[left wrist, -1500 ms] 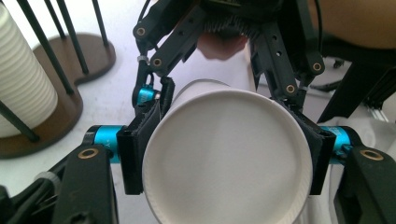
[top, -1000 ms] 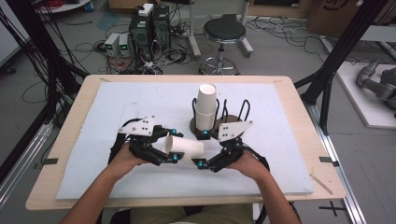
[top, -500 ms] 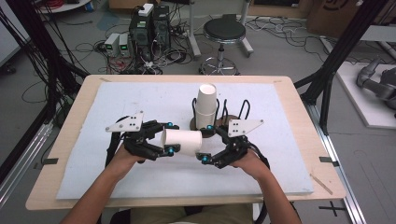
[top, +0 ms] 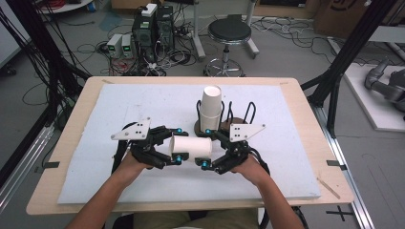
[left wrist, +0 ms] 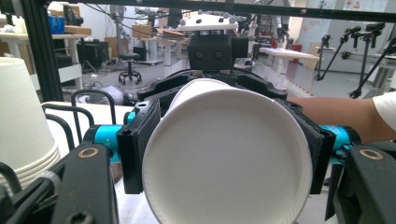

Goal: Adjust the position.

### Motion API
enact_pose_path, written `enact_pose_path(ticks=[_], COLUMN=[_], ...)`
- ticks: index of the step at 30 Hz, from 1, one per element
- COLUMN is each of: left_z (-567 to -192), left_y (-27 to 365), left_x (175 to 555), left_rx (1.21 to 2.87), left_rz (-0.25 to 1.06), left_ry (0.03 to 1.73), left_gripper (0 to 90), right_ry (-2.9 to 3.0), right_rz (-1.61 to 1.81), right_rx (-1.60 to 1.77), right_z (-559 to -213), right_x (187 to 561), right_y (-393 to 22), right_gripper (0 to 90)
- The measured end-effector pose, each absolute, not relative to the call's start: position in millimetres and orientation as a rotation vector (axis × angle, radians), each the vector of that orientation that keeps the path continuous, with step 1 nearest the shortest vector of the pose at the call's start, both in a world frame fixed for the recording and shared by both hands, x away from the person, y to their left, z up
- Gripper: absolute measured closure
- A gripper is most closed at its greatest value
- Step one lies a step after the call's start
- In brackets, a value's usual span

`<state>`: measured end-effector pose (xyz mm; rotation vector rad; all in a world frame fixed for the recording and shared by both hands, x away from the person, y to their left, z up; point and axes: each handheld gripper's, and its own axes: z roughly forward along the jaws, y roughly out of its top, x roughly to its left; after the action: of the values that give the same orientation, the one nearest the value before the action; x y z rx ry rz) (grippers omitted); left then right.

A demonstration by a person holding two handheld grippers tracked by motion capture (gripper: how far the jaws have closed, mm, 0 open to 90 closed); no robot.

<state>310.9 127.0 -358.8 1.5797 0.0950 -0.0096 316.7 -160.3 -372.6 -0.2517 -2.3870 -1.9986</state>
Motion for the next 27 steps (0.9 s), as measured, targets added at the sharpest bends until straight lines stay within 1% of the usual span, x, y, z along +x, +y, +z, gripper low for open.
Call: enact_pose_path(ticks=[2,3,8,13,14,15,16,18,27], left_z=[-359.6,-359.9,-360.3,-361.4,-361.0,-360.3,-359.5,-357.8,-353.0], left_y=[126.7,126.7,127.2,126.3,125.4,124.1,122.9,121.6,124.1], left_x=[311.1,311.2,311.6,312.2,311.3,310.7,310.0,308.5,306.2], left_rx=[1.578,1.576,1.569,1.6,1.625,1.659,1.69,1.736,1.853], left_rz=[-0.014,-0.013,-0.022,-0.027,-0.011,0.009,0.025,0.054,0.093], left_ry=[0.092,0.092,0.095,0.114,0.133,0.148,0.163,0.16,0.131], left_gripper=[35.0,35.1,35.5,35.3,34.6,29.2,19.3,18.6,17.9], right_ry=[-2.385,-2.374,-2.375,-2.39,-2.404,-2.412,-2.453,-2.468,-2.686], right_rz=[-2.004,-1.998,-1.996,-1.961,-1.951,-1.947,-1.922,-1.907,-1.669], right_rx=[-0.235,-0.2,-0.17,-0.168,-0.171,-0.175,-0.185,-0.194,-0.24], right_z=[-372.5,-372.2,-371.4,-371.1,-371.0,-370.7,-369.0,-368.3,-361.1], right_x=[316.4,316.5,317.0,317.7,317.7,318.1,318.6,318.7,317.4], right_y=[-159.9,-160.2,-161.4,-163.0,-164.0,-164.5,-166.1,-166.6,-166.2], right_gripper=[16.7,24.8,27.4,30.6,30.9,31.2,31.9,32.0,31.5])
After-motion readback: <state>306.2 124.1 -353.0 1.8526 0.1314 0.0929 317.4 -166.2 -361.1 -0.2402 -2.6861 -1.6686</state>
